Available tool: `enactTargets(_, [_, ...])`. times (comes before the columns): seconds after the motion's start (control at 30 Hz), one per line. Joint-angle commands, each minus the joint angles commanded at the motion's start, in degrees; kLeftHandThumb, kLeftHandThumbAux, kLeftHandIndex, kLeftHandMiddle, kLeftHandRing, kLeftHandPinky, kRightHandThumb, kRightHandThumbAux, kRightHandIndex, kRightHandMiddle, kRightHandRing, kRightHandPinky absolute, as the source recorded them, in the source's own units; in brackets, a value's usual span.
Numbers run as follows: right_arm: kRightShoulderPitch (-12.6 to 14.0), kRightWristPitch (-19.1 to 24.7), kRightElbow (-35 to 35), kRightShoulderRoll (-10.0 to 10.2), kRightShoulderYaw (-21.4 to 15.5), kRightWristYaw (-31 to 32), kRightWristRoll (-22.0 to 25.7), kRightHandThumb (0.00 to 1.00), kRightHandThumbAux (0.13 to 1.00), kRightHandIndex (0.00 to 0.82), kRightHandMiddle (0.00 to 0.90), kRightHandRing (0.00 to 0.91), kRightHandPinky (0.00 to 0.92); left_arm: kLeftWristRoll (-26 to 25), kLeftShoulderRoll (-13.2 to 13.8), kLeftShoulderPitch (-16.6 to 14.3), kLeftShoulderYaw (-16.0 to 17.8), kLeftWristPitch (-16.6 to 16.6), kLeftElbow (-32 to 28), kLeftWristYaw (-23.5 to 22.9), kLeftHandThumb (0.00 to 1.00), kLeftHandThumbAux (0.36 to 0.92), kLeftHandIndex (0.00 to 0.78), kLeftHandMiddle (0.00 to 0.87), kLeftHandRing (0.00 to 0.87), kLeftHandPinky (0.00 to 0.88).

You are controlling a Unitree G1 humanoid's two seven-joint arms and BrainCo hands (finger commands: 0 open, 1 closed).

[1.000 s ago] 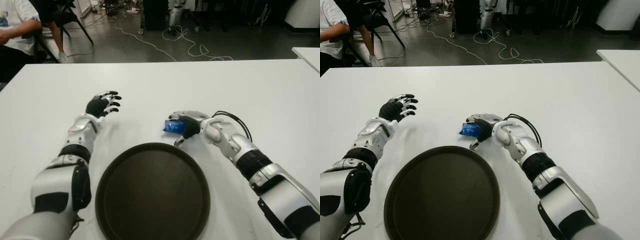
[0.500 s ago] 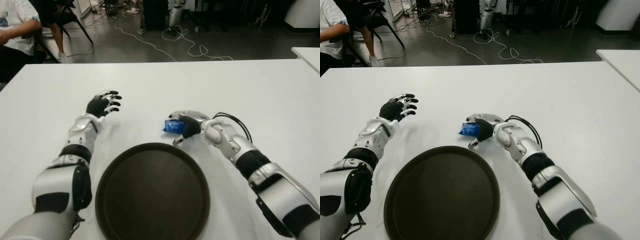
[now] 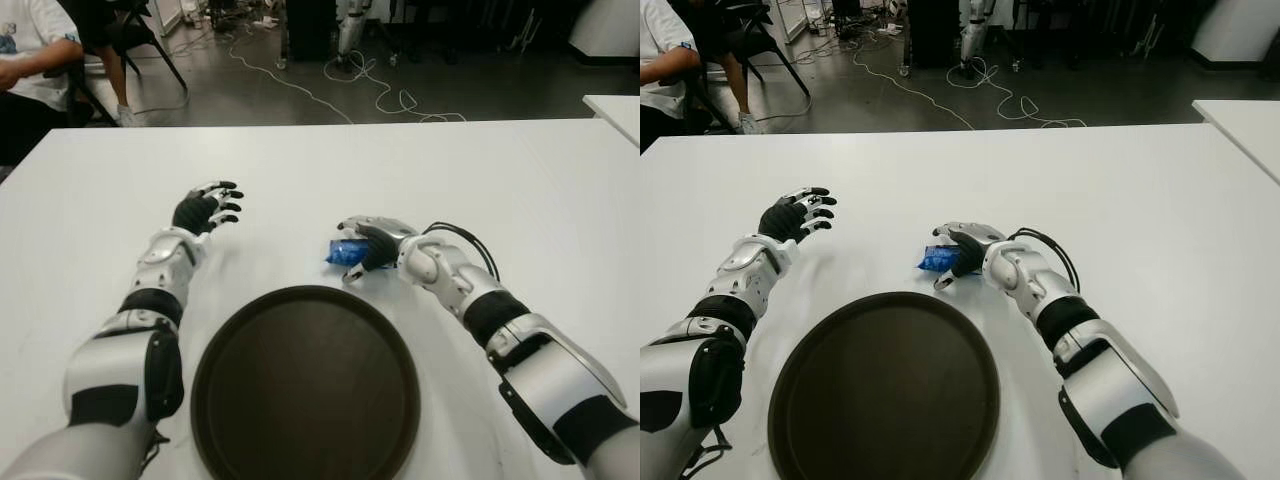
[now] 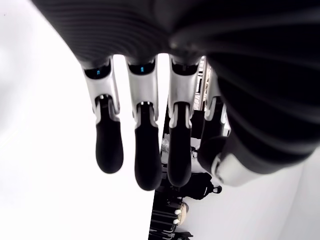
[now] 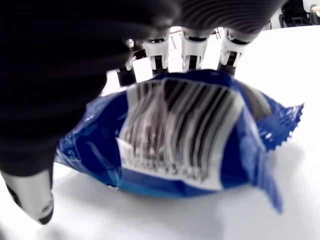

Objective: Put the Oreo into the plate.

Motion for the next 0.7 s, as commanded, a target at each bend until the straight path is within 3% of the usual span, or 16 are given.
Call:
enactTargets(0.3, [-0.2, -1.1, 0.5, -0.3, 0.3, -0.9, 0.2, 0.000, 0.655, 0.126, 0.121, 0.098, 0.070, -0.3, -0.1, -0.1, 0.2, 0.3, 0.1, -0.2, 0.825, 0.681, 0.414, 0.467, 0.522, 0.539])
enactTargets(0.47, [-0.2, -3.2, 1.0, -0.7, 0.5, -2.5, 0.0, 0.000, 0.725, 0.192, 0.183, 0.174, 0.173, -0.5, -0.1, -0.1, 0.5, 0.4, 0.1, -0.3, 0.826, 0.679, 0.421, 0.464, 0.518, 0.534])
enactTargets(0.63, [-0.3, -5.9, 1.7, -1.2, 1.2, -4.7, -0.6, 0.011, 0.818, 0.309, 0.314, 0.319, 0.351, -0.5, -0.1, -0.1, 0.6, 0.3, 0.1, -0.6, 0.827, 0.679, 0.423, 0.463, 0.516, 0.539])
enactTargets(0.67, [-0.4, -6.4, 1.9, -1.3, 1.4, -5.2, -0.8, 0.250, 0.789, 0.349, 0.383, 0.390, 0.417, -0.5, -0.1, 0.0, 0.5, 0.3, 0.2, -0.7, 0.827, 0.679, 0.421, 0.464, 0.518, 0.540])
enactTargets(0.7, [-0.5, -6.8, 2.0, -1.4, 1.5, -5.5, -0.9, 0.404, 0.770, 0.375, 0.428, 0.436, 0.459, -0.5, -0.1, 0.0, 0.5, 0.2, 0.2, -0.7, 0.826, 0.679, 0.420, 0.464, 0.518, 0.541])
